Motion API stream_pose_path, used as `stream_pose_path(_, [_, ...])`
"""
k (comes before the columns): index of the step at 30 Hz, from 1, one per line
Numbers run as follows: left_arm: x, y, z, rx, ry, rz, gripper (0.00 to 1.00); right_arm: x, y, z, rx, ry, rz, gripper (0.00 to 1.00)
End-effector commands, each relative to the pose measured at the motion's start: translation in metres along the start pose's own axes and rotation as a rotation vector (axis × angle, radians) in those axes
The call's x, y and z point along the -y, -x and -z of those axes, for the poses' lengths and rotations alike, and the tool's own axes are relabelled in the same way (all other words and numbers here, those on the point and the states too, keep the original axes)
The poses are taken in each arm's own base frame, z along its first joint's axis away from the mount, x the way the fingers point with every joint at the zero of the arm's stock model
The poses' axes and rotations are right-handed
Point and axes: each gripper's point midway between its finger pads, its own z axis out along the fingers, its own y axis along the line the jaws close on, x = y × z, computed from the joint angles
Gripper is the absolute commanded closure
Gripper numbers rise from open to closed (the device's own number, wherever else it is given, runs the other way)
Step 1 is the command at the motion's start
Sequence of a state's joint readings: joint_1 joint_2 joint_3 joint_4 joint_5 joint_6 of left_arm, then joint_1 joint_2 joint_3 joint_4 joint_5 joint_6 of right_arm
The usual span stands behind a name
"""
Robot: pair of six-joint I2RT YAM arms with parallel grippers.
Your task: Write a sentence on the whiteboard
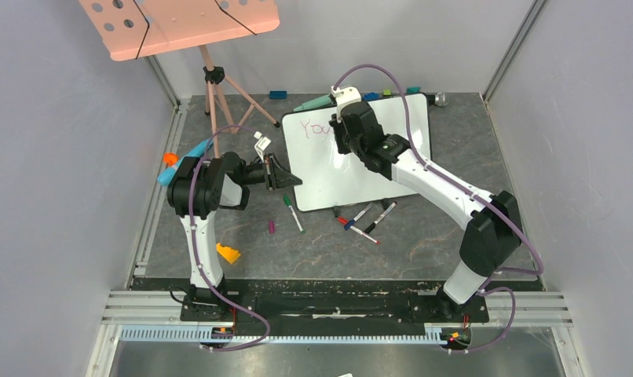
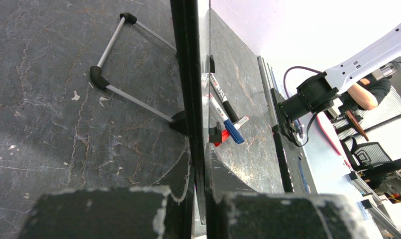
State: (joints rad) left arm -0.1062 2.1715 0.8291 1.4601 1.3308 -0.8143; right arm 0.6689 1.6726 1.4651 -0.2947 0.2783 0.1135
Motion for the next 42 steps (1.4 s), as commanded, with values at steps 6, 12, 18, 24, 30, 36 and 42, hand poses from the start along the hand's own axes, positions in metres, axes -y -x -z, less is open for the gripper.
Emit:
stream_pose_path(6, [0.003, 0.0, -0.003, -0.009, -0.041, -0.199, 0.98, 0.018, 0.011, -0.011, 0.017, -0.067, -0.019, 1.0])
stream_pose_path(12, [0.003, 0.0, -0.003, -0.009, -0.041, -0.199, 0.98, 0.02, 0.015, -0.012, 0.025, -0.068, -0.026, 1.0])
stream_pose_path(18, [0.003, 0.0, -0.003, -0.009, -0.04, -0.196, 0.98, 0.019, 0.017, -0.014, 0.025, -0.051, -0.029, 1.0])
stream_pose_path(24, [0.003, 0.0, -0.003, -0.009, -0.04, -0.197, 0.98, 0.014, 0.004, -0.014, -0.002, -0.021, -0.035, 1.0])
stream_pose_path(30, [0.003, 0.0, -0.003, -0.008, -0.04, -0.198, 0.98, 0.012, -0.007, -0.009, -0.017, -0.004, -0.039, 1.0])
stream_pose_path(36, [0.003, 0.0, -0.003, -0.008, -0.039, -0.195, 0.98, 0.012, -0.02, -0.007, -0.039, 0.005, -0.044, 1.0])
stream_pose_path(42, [0.003, 0.0, -0.003, -0.008, -0.039, -0.197, 0.98, 0.017, -0.025, -0.001, -0.043, -0.012, -0.04, 1.0])
